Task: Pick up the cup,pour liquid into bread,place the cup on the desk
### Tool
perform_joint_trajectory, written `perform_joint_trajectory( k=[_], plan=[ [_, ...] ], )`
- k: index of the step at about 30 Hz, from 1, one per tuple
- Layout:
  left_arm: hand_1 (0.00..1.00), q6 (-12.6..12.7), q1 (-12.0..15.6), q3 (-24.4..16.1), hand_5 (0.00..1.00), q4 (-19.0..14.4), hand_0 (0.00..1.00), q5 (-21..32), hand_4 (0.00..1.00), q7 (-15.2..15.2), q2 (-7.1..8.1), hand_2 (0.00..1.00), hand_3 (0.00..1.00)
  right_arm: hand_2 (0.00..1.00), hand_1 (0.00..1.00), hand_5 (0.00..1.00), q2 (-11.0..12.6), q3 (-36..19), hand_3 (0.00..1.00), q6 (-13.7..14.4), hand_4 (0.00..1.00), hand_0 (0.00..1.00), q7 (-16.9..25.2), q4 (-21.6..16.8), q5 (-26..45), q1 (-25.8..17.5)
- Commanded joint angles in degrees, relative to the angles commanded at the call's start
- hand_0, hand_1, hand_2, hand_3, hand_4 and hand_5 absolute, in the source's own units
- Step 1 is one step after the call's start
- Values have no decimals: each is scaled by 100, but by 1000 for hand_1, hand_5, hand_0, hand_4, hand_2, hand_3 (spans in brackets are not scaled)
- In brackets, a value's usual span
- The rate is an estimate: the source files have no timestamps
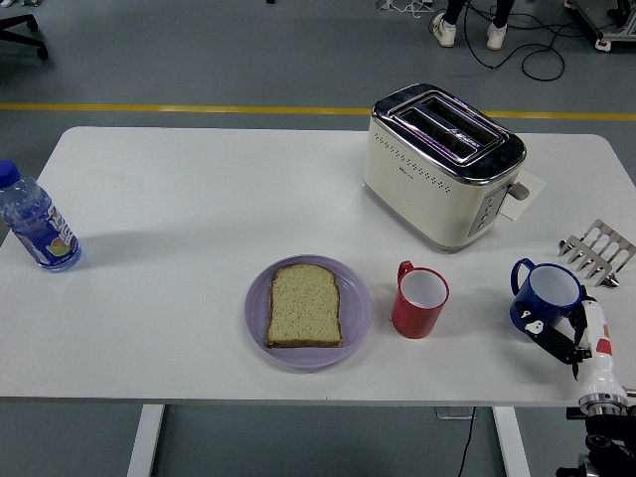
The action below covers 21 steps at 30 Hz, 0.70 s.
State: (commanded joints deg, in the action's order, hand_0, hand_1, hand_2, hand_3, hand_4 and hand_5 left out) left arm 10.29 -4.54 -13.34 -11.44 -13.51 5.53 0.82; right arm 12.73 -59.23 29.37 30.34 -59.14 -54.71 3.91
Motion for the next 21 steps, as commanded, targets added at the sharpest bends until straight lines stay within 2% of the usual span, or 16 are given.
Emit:
perform_joint_trajectory(
  k=[21],
  plan=[
    [639, -1, -45, -55, 863, -3, 633, -23, 239, 0, -6, 650, 503, 638, 553, 48, -89, 9, 672, -24, 625, 619, 66, 264, 38, 167]
  ],
)
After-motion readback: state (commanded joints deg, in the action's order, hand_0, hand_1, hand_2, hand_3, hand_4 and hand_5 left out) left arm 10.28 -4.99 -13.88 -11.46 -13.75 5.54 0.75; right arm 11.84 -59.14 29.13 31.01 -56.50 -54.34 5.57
